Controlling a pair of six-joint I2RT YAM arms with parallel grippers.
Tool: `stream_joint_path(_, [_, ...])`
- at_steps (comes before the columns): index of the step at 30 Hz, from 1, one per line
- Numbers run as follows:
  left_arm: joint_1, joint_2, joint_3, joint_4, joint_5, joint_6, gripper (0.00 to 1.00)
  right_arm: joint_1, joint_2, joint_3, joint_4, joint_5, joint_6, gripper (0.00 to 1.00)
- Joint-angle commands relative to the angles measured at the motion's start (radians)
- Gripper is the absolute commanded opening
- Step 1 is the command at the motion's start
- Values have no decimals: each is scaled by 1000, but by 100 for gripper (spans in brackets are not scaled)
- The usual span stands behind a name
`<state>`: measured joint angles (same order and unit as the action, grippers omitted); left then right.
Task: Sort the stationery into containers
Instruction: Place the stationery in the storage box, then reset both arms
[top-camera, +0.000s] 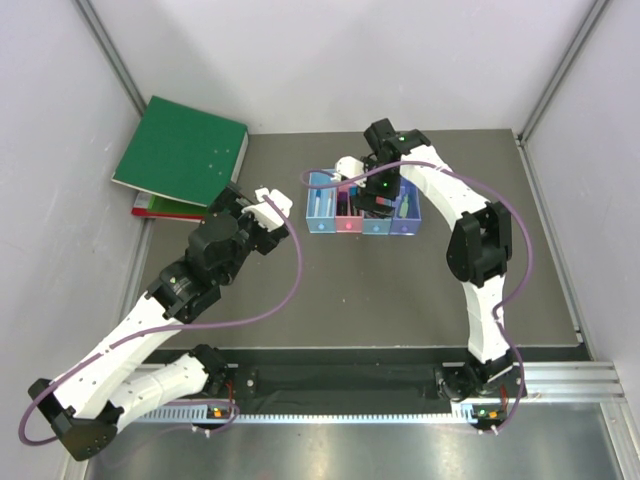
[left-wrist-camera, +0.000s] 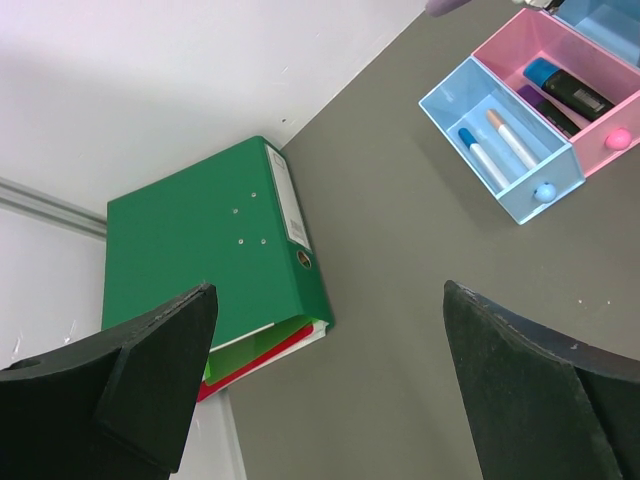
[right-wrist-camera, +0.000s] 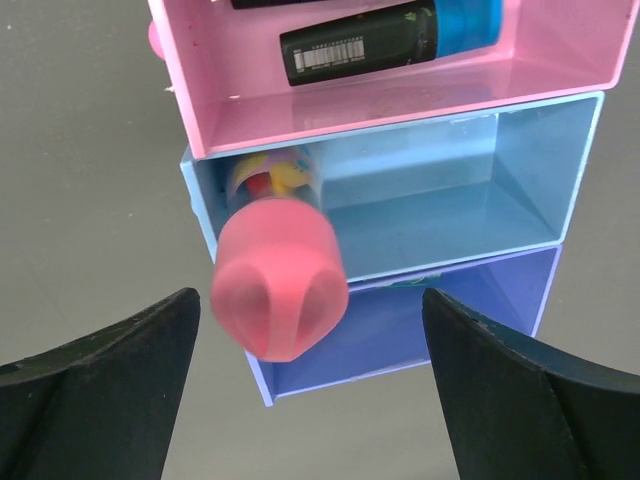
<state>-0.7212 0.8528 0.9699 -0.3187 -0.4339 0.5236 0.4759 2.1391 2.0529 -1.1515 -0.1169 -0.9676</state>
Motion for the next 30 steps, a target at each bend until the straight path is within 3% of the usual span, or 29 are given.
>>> stream_joint_path(1, [5,-20,-7,20,11,-14,99,12,-57,7,44,-1,23,93])
stream_joint_path(4, [5,-21,4,4,14,-14,99,6,-106,18,56,-18,67,99])
stream_joint_path(14, [5,9,1,50,44,-33,99,-77,-310,16,61,-121,297,100])
stream_joint_path(19, [26,107,-8,78,92,-102,99,-170,-340,-25,130,-139,450,100])
stream_joint_path(22, [78,196,33,75,153,-190,99,-236,-326,-28,154,-142,547,100])
stream_joint_path(25, [198,296,105,41,262,-289,99,-290,-341,-57,173,-173,605,99])
stream_joint_path(30, [405,511,303,-75,553,-442,99,-356,-386,-65,150,-233,650,100])
